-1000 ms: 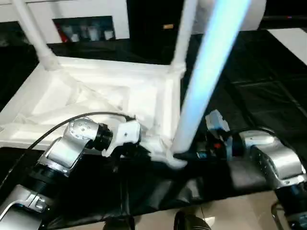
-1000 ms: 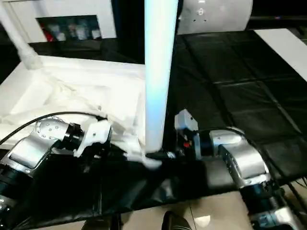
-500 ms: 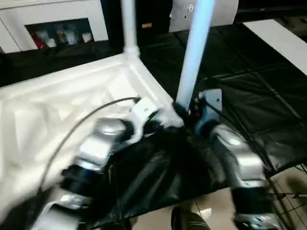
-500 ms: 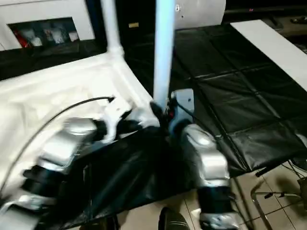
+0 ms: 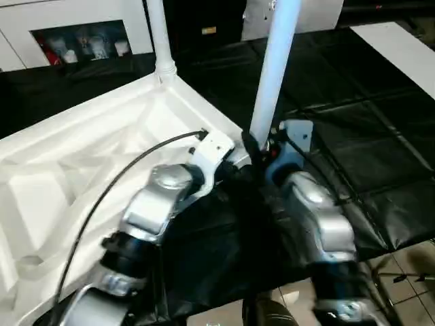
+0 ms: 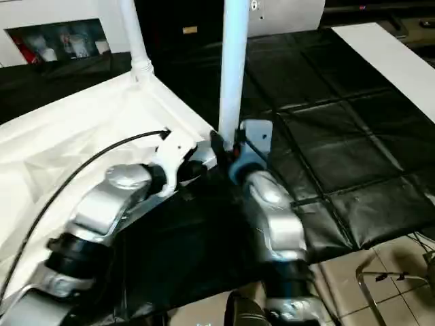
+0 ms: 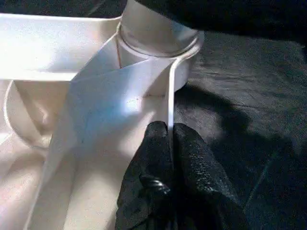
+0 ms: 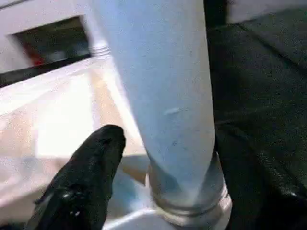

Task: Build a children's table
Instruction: Rotate leg to tighten

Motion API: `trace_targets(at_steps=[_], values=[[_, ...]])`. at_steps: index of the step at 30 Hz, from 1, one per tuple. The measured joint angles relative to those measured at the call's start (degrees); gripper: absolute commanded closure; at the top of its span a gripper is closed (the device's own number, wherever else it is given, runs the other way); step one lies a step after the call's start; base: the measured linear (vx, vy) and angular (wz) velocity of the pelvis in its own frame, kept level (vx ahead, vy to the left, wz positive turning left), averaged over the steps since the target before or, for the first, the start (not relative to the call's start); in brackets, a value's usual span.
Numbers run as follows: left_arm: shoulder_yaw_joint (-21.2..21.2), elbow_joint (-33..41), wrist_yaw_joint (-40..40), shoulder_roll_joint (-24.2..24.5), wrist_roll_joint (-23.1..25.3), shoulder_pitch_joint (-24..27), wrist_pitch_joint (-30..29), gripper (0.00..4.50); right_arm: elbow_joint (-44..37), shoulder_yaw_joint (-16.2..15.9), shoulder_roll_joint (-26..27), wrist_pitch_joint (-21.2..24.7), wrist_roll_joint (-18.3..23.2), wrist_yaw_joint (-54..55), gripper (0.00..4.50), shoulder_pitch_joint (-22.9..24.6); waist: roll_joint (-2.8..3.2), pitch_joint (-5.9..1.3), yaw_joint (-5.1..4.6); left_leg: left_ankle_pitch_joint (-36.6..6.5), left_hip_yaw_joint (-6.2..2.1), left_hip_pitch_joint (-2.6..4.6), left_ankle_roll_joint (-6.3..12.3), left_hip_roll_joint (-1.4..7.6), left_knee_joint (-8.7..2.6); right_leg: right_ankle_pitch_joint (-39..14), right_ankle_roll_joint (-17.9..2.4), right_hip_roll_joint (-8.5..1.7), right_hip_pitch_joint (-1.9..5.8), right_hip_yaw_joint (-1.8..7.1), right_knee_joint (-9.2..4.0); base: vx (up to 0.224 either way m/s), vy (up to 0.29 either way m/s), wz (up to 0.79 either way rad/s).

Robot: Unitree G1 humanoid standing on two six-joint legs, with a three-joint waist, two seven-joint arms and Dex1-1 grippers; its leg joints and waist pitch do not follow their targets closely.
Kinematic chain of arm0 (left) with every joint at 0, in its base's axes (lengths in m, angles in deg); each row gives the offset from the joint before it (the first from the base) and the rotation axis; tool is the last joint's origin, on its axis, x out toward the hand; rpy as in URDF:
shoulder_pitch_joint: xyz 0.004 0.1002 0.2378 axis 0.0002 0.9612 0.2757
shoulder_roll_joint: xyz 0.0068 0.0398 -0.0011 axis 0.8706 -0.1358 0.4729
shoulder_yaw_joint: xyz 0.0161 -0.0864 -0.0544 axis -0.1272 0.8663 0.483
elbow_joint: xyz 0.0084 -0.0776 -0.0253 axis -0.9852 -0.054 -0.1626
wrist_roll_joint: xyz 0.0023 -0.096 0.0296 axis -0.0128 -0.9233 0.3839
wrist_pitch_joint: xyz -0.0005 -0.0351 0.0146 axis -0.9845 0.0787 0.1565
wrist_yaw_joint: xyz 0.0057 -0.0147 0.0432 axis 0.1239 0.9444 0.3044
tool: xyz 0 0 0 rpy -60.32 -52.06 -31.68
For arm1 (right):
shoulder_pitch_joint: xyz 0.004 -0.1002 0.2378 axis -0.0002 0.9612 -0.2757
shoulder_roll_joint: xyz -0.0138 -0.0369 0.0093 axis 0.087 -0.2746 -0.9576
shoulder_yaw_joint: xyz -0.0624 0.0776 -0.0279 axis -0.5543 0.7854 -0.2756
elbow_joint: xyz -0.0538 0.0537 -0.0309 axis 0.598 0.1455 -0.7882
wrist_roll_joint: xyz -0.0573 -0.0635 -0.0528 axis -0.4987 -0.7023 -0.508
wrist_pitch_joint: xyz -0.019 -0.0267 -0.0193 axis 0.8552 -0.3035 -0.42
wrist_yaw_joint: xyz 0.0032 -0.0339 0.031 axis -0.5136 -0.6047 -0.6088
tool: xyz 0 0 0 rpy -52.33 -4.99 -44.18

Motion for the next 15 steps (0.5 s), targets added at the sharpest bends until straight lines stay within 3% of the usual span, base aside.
trace_targets(at_steps=[6,10,15], values=[[-0.22,0.98,-8.06,6.79,-1.73,2.55,5.47,4.50,-5.88,-1.23,-12.20,1.15,4.70,-16.51,0.40,3.37,0.08,0.04,0.42,0.02,-0.01,0.08,0.01,0.04,0.11,0.01,-0.01,0.01,0.09,-0.01,0.10,0.000,0.000,0.00],[-0.89,0.99,-13.98,11.53,-2.90,3.87,9.76,4.50,-7.58,-1.39,-19.34,2.13,7.50,-26.65,0.32,3.61,0.08,0.04,0.63,-0.07,-0.02,0.24,-0.14,0.03,0.18,0.02,-0.02,-0.02,0.31,0.00,0.08,0.000,0.000,0.00],[-2.54,1.88,-24.03,18.71,-4.93,5.65,15.90,4.50,-7.69,-4.42,-27.81,2.69,10.44,-40.19,0.32,3.89,0.08,0.04,1.59,-0.11,-0.03,0.28,-0.21,0.02,0.21,0.02,-0.02,-0.04,0.40,0.00,0.09,0.000,0.000,0.00]])
